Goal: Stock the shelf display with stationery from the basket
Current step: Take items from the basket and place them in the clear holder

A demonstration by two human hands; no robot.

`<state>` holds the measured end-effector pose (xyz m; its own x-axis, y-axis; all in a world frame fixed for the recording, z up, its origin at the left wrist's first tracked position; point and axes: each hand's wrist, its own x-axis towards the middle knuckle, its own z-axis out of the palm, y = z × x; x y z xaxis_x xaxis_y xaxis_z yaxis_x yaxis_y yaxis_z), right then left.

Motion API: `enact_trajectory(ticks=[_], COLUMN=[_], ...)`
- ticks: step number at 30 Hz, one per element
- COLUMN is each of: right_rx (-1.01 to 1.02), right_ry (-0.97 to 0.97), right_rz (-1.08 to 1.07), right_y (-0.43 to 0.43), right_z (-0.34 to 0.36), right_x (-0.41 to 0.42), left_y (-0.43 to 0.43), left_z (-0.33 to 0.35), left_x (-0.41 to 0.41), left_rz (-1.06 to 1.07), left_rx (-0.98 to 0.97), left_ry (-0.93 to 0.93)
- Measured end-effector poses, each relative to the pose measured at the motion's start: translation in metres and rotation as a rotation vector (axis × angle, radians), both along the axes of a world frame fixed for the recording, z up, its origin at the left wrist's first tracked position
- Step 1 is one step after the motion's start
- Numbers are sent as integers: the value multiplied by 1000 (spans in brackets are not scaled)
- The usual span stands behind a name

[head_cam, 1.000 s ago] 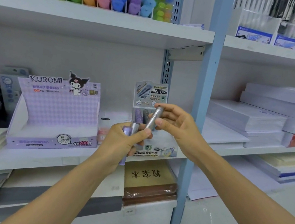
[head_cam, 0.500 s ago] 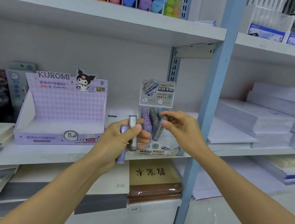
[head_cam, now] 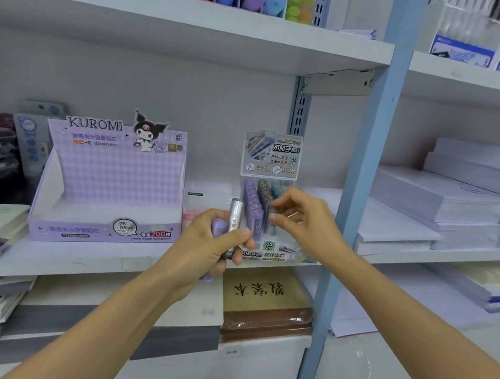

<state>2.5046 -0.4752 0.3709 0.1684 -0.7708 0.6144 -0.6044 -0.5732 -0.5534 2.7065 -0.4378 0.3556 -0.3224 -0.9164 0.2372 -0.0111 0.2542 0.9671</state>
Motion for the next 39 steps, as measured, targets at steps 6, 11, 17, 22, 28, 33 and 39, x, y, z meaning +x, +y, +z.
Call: enact_trajectory(ticks=[6, 11, 17, 22, 28, 33, 39], right_rx=[-67, 117, 165, 350, 148, 161, -25], right_ry=[-82, -165, -449, -356, -268, -149, -444], right_rz=[12, 395, 307, 384, 325, 346, 204], right_y=[10, 29, 33, 40, 46, 42, 33], right_z=[8, 13, 8, -2, 8, 20, 24], right_x=[0, 3, -9, -11, -1, 4, -4], left_y=[0, 3, 10, 14, 14, 13, 7], left_z=[-1, 2, 7, 11, 10, 9, 6], left_x=[0, -8, -8, -13, -17, -22, -16], left_rz=[17, -26, 22, 93, 172, 175, 121], left_rx=[-3, -59, -106, -205, -275, -363, -108], left_ry=[-7, 1, 131, 183, 17, -98, -17])
